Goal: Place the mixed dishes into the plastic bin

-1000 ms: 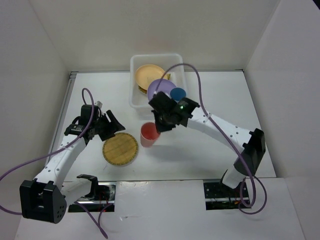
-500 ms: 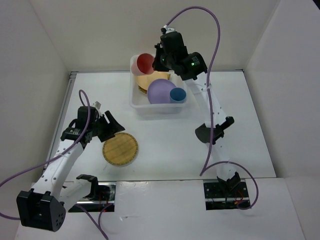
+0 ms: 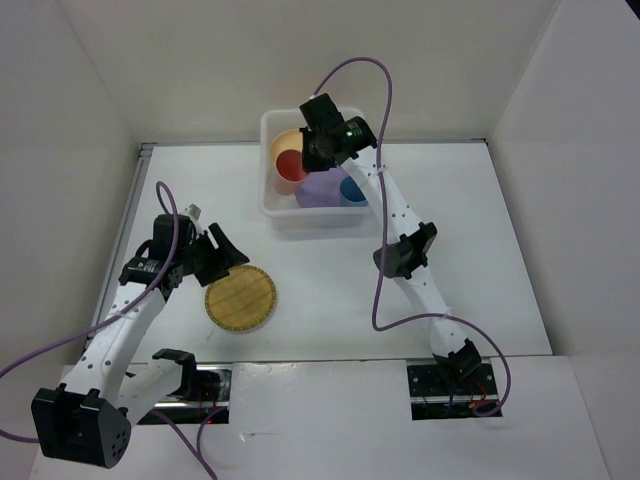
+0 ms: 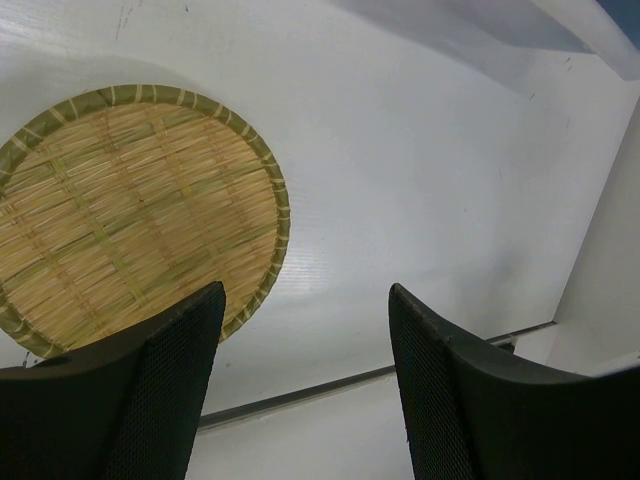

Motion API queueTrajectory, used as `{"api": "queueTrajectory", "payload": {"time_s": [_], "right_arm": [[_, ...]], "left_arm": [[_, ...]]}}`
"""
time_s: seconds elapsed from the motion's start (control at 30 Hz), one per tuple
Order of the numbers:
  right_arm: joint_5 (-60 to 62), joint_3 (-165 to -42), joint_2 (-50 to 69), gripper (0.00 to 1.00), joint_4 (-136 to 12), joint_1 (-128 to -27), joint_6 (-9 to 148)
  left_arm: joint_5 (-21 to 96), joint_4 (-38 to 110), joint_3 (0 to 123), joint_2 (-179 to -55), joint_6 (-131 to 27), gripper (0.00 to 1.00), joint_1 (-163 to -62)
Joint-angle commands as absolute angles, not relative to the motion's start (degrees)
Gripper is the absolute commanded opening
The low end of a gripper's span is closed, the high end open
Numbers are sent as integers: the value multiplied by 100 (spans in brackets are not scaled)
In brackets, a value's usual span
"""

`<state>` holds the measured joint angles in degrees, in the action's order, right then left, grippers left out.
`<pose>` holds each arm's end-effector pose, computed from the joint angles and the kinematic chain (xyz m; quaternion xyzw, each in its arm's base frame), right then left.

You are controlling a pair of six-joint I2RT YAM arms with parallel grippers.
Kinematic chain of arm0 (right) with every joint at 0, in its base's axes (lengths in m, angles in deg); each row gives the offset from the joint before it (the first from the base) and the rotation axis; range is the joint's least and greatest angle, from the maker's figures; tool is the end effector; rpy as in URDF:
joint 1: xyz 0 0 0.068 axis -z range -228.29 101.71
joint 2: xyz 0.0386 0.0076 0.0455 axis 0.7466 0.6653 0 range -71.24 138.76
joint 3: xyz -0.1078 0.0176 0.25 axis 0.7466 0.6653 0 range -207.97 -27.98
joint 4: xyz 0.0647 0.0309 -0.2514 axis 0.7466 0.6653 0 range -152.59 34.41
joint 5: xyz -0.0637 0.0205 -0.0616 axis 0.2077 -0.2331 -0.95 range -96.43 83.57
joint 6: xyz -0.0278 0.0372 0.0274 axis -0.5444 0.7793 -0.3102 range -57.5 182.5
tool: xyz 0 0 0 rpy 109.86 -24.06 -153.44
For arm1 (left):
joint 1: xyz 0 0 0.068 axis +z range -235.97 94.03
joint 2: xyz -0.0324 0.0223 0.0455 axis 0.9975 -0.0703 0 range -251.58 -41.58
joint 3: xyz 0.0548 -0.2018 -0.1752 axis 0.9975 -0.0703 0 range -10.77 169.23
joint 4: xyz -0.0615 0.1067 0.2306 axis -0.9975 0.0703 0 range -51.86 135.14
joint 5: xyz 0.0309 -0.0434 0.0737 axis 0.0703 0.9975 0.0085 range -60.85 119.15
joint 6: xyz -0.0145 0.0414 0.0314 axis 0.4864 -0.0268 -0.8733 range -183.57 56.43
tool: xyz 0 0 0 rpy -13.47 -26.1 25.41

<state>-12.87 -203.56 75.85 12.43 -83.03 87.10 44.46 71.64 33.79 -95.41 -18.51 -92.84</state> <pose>0.4162 0.2837 0.3471 -0.0612 0.9257 0.1377 0.3471 0.1926 -0.0326 0.2727 -0.2466 0.8756 -0.2836 0.3035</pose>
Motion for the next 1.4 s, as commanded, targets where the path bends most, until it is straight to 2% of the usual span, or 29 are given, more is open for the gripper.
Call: {"api": "queueTrajectory", "payload": {"time_s": [0.0,0.73,0.93,1.03,1.07,1.2,1.37], "right_arm": [[-1223,-20552,7457,0,1185,-8345,8755],[-1610,-19471,7677,0,1185,-8626,8702],[-1610,-19470,7782,10,1185,-8679,8702],[-1663,-19470,7782,19,1185,-8732,8702],[-1663,-19470,7721,26,1185,-8732,8702],[-1716,-19655,7598,43,1185,-8732,8702],[-1838,-19796,6914,47,1185,-8784,8764]], "left_arm": [[4576,7154,3432,-9528,-1892,74,-9256],[4690,7154,3485,-9581,-1945,74,-9256],[4690,7154,3538,-9528,-1945,74,-9256],[4743,7154,3538,-9528,-1945,74,-9256],[4743,7154,3538,-9528,-1945,74,-9256],[4743,7154,3538,-9476,-1945,74,-9256],[4743,7207,3538,-9423,-1945,74,-9256]]}}
